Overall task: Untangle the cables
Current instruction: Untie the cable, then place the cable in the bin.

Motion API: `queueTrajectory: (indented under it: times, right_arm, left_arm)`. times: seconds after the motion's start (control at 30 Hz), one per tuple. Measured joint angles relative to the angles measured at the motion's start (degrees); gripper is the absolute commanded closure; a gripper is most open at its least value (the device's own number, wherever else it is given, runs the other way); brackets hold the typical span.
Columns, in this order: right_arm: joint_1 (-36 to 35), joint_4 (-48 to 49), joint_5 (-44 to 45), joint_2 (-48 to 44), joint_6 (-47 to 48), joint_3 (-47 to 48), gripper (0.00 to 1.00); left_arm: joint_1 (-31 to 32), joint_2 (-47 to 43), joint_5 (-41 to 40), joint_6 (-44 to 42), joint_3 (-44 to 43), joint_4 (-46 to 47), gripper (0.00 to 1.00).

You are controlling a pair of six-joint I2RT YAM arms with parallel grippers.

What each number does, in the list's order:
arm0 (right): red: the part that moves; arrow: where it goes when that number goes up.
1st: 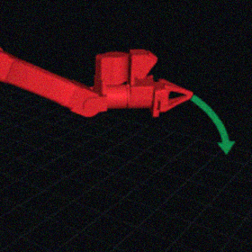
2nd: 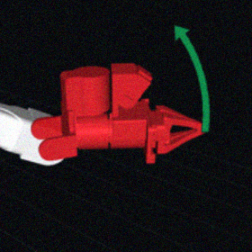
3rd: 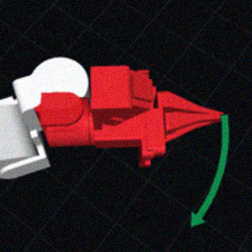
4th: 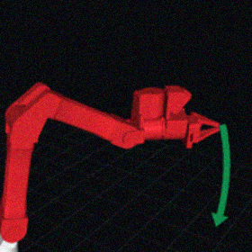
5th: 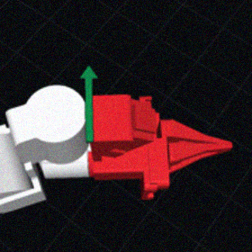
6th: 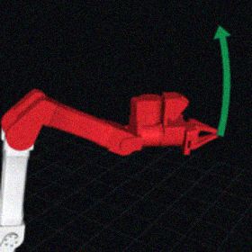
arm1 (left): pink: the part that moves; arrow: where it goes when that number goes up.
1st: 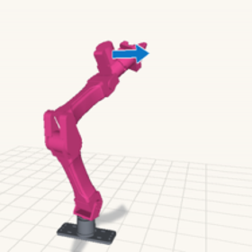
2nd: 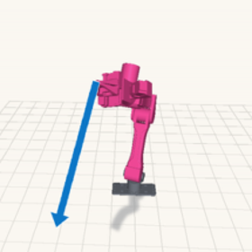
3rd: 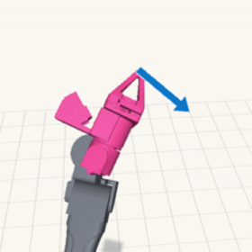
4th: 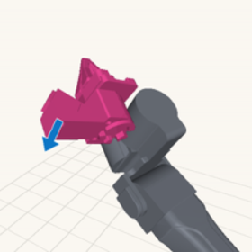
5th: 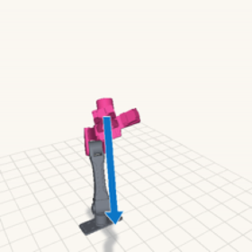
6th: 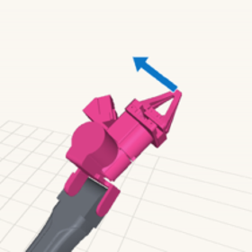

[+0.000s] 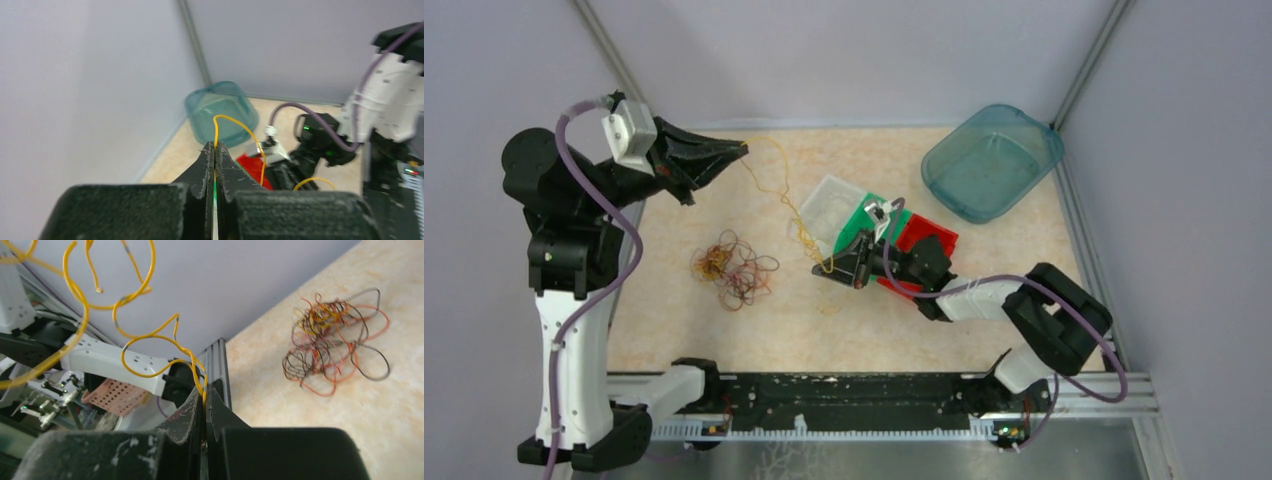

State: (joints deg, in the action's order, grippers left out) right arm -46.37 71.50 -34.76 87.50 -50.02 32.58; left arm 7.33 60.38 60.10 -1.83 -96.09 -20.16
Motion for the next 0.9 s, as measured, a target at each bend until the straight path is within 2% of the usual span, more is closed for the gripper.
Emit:
queueTrajectory:
  times: [0.27, 0.43, 0.63, 0.8, 0.9]
  right_arm:
    - [0.13, -13.38, 4.59, -9.73, 7.08, -7.34, 1.0]
    - [0.11, -20.9, 7.48, -17.79, 10.69, -10.99, 1.0]
    - [0.15, -32.79, 10.95, -27.74, 14.91, -11.43, 1.0]
    - [1.66, -43.01, 12.63, -37.7, 17.46, -10.8, 1.0]
    - [1.9, -46.01, 14.56, -43.1, 17.46, -12.96, 1.0]
  left_arm:
    - [0.0, -2.58, -21.99, -11.89, -0.74, 0.76, 1.0]
    - [0.0, -5.01, -35.52, -21.27, 0.63, 5.03, 1.0]
    - [0.0, -7.13, -40.13, -27.78, 2.25, 6.29, 1.0]
    - [-0.02, -8.26, -49.94, -37.33, 6.4, 13.9, 1.0]
    - [-0.07, -8.13, -50.84, -40.63, 6.23, 14.51, 1.0]
